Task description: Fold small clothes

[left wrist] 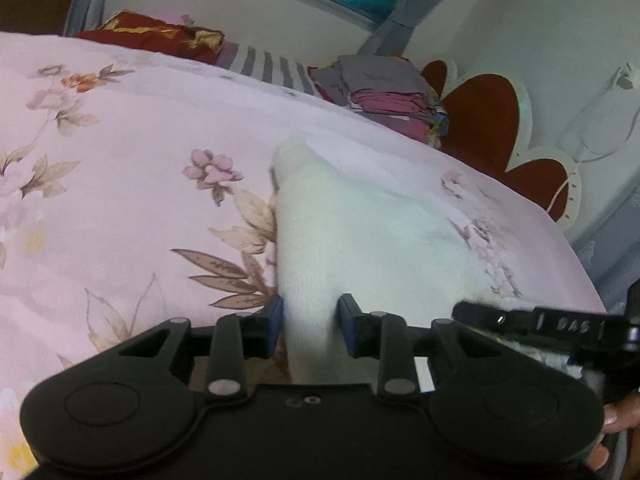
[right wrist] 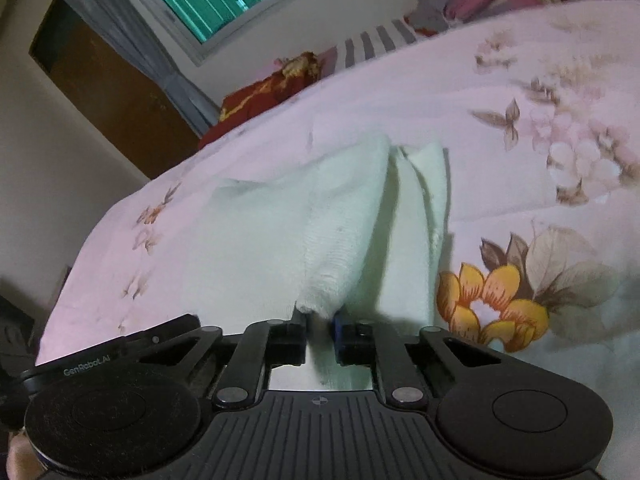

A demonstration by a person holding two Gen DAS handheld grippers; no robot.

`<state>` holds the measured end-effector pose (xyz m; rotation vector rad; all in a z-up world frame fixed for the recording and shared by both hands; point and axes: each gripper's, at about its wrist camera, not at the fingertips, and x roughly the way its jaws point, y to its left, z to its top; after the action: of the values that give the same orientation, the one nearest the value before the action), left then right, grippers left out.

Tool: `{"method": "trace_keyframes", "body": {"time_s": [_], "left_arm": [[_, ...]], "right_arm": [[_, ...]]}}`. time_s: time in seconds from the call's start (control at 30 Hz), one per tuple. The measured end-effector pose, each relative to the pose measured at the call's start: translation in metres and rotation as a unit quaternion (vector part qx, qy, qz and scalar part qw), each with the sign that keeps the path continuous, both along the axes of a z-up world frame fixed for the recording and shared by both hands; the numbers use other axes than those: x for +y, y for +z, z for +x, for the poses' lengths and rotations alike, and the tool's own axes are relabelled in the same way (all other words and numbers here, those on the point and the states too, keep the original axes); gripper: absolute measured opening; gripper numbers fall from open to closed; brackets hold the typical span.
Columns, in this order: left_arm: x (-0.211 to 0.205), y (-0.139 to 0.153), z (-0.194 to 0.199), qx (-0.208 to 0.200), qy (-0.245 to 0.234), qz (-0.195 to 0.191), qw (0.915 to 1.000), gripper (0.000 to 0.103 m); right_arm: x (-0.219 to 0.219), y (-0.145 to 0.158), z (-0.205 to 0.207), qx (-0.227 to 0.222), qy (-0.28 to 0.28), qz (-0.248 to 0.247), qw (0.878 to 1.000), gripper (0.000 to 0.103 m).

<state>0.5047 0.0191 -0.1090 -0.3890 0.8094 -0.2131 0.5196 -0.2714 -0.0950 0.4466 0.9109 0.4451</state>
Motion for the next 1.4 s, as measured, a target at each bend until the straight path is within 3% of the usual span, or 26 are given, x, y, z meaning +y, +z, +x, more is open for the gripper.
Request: {"method": "trace_keyframes", "body": {"time_s": [0.1,0.17,0.27,0.37,0.47,0.53,0.6,0.7,0.8,0.87,0.93,1.0,1.07,1.2,1.27,1.33,1.4], "left_arm": [[-0.012,0.011,-0.002,-0.007,-0.014,0.003,0.9999,0.029],[-0.025,0.010,0.001,0.007,-0.024,0.030,0.9992,0.030],[-0.040,-0.003,0.007,0.039,-0.035,0.062,0.9967,0.033],[-0.035,0.000,0.006,0.043,-0.041,0.059,0.9965,0.033],[-0.021,0.019,0.000,0.001,-0.031,0.050,0.9983,0.032],[-0.012,0.032,0.005,-0.039,-0.033,0.044,0.9977,0.032],[-0.011,0.035,0.022,-0.058,-0.047,0.033,0.9966,0.031],[-0.020,0.025,0.055,-0.071,-0.080,0.023,0.9940,0.031],[-0.030,-0.010,0.088,-0.020,-0.103,0.005,0.9945,0.030],[-0.028,-0.012,0.091,-0.024,-0.098,-0.012,0.9948,0.027],[-0.031,0.002,0.088,-0.043,-0.111,0.004,0.9929,0.026],[-0.030,0.006,0.089,-0.060,-0.113,0.006,0.9918,0.026],[-0.030,0.001,0.101,-0.054,-0.108,0.006,0.9927,0.026],[-0.042,-0.022,0.130,-0.019,-0.121,0.004,0.9925,0.026],[-0.054,-0.021,0.134,-0.021,-0.125,0.030,0.9915,0.026],[-0.056,-0.018,0.135,-0.020,-0.131,0.040,0.9903,0.026],[-0.047,-0.011,0.123,-0.027,-0.133,0.032,0.9903,0.025]], "right_arm": [[-0.003,0.021,-0.010,-0.032,-0.006,-0.005,0.999,0.010],[-0.011,0.030,-0.014,-0.039,-0.009,-0.017,0.999,0.010],[-0.019,0.009,-0.006,0.007,-0.008,-0.039,0.999,0.010],[-0.025,-0.007,-0.005,0.029,-0.018,-0.014,0.999,0.010],[-0.027,-0.001,-0.009,0.019,-0.012,-0.017,1.000,0.011],[-0.035,0.015,-0.015,-0.007,-0.027,-0.039,0.999,0.032],[-0.035,0.034,-0.016,-0.055,-0.024,-0.057,0.997,0.032],[-0.014,0.044,0.006,-0.081,0.004,-0.083,0.993,0.031],[0.012,0.030,0.035,-0.079,0.039,-0.114,0.990,0.031],[0.015,0.001,0.053,-0.048,0.030,-0.179,0.982,0.031],[0.002,-0.001,0.058,-0.039,0.025,-0.152,0.987,0.031],[0.002,0.007,0.056,-0.052,0.030,-0.171,0.983,0.031],[0.004,0.014,0.056,-0.077,0.026,-0.167,0.983,0.031],[0.015,0.008,0.073,-0.085,0.029,-0.171,0.981,0.031],[0.019,-0.009,0.079,-0.074,0.036,-0.215,0.973,0.033],[0.010,-0.009,0.081,-0.063,0.022,-0.195,0.979,0.033],[0.010,-0.008,0.079,-0.066,0.021,-0.212,0.975,0.034]]}}
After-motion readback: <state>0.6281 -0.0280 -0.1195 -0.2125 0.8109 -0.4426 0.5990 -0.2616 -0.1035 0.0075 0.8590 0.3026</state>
